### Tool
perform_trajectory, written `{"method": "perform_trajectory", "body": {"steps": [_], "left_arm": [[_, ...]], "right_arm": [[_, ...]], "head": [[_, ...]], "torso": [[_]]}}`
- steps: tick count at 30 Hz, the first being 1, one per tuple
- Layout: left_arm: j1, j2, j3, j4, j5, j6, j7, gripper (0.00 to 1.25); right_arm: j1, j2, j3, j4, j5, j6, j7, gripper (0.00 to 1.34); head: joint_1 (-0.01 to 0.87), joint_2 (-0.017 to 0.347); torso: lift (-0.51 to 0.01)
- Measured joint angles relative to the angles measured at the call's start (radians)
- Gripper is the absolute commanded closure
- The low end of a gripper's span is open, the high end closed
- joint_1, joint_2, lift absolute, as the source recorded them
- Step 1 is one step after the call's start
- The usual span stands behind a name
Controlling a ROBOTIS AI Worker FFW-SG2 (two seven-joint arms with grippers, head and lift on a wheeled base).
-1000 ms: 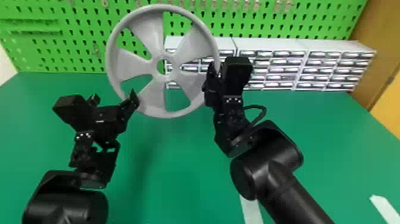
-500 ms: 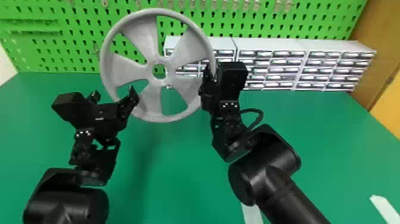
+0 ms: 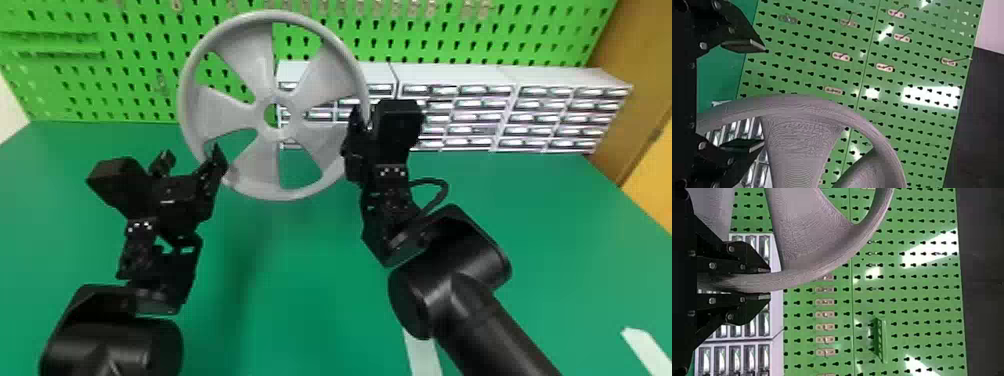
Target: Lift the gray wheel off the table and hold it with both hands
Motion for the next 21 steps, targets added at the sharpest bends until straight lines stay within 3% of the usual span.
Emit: {"method": "perform_trajectory", "body": {"steps": [5,14,21], "left_arm": [[0.001,0.000,-0.005,0.003,0.009,0.000,0.005,0.76],[-0.002,0.000,-0.014,0.006,0.024,0.000,0.029,0.88],[-0.003,0.000,-0.046,0.006,0.028,-0.013,0.111,1.00]], "right_arm": [[-0.003,0.000,0.002,0.000,0.003,-0.004,0.001,1.09],[-0.005,-0.002,0.007,-0.002,0.006,-0.009,0.003,1.09],[0.001,-0.003,0.009,-0.006,0.012,-0.012,0.004,1.09]], "head": [[0.711,0.015],[0.711,0.015],[0.711,0.015]], "torso": [[-0.098],[-0.098],[-0.098]]}}
